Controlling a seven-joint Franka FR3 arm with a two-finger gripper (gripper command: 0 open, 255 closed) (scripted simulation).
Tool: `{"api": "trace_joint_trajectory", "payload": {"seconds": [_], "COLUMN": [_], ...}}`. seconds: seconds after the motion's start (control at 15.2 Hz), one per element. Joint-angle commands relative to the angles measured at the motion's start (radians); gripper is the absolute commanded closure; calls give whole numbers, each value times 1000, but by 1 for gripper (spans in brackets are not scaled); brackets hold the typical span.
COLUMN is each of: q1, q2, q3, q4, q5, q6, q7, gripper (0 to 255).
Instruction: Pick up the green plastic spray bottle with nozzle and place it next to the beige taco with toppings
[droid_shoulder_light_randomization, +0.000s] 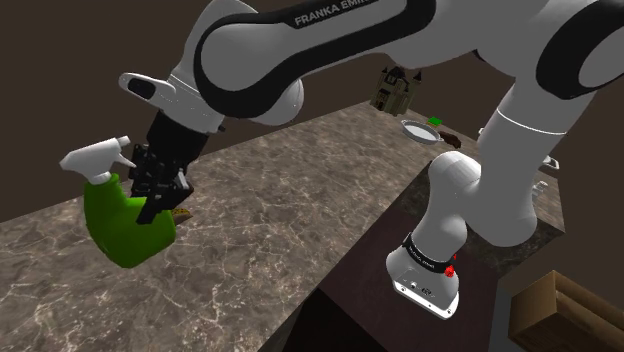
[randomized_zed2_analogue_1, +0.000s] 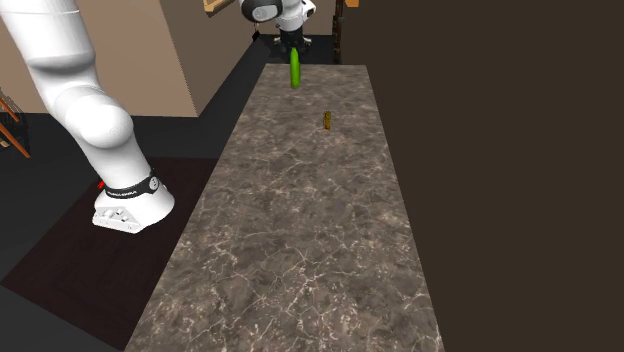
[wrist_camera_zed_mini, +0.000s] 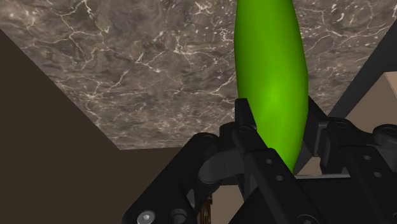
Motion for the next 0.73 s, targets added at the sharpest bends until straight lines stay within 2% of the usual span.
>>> {"api": "trace_joint_trajectory", "payload": {"seconds": [0.0, 0.66], "q1": [-1, -12], "q2": [13, 88], "q3": [3, 29], "q4": [-9, -40], "q5": [20, 127], "q6": [18, 103], "q7": [-22, -135], "gripper": [255, 255]}}
